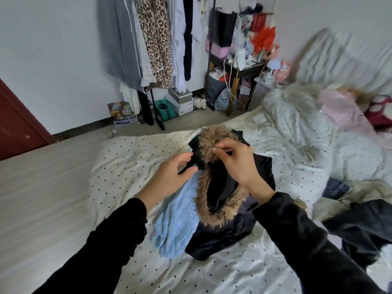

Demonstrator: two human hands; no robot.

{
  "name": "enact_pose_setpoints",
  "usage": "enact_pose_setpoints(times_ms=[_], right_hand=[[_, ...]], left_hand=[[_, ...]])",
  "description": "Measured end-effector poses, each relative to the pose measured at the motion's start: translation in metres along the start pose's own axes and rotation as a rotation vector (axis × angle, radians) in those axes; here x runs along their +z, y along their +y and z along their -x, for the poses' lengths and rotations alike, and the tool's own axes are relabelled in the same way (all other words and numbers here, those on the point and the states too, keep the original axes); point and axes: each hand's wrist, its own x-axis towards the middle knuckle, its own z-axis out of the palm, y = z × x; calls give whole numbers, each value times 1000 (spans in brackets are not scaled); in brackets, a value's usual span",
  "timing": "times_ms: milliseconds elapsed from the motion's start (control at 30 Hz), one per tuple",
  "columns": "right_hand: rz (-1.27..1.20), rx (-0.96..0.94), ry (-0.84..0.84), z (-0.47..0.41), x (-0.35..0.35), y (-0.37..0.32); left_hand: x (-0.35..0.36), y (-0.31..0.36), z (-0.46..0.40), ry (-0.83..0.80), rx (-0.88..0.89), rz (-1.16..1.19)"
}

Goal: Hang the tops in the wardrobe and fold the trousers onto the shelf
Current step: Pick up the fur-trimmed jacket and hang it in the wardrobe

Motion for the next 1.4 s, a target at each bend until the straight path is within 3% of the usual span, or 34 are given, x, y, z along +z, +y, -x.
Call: enact_pose_setpoints(times_ms=[133,467,600,767,867,1000,1167,1300,1400], right_hand=[[42,-109,-90,7,13,-52],[-182,-246,-189,23,50,-179],[-238,-278,-266,32,70,-206],[-312,-259,-307,37,83,-246],[-363,-296,-312,37,85,-270],[-303,-284,-301,27,87,-281],[-174,-281,-339,23,100,-275],[-187,-281,-472,32,111,-284],[-212,-291,-663,39,121,-293]], left_hand=[[-15,15,31,45,-64,12],[-117,22,114,620,9,166],[-183,14,154,443,-10,47],[-185,5,179,232,-123,66],[-177,3,188,336,-88,-41],[-199,8,202,507,-136,-384],[-244,28,220,648,-142,-511],[-264,41,227,685,-131,-544],[-272,50,231,693,-93,-559]])
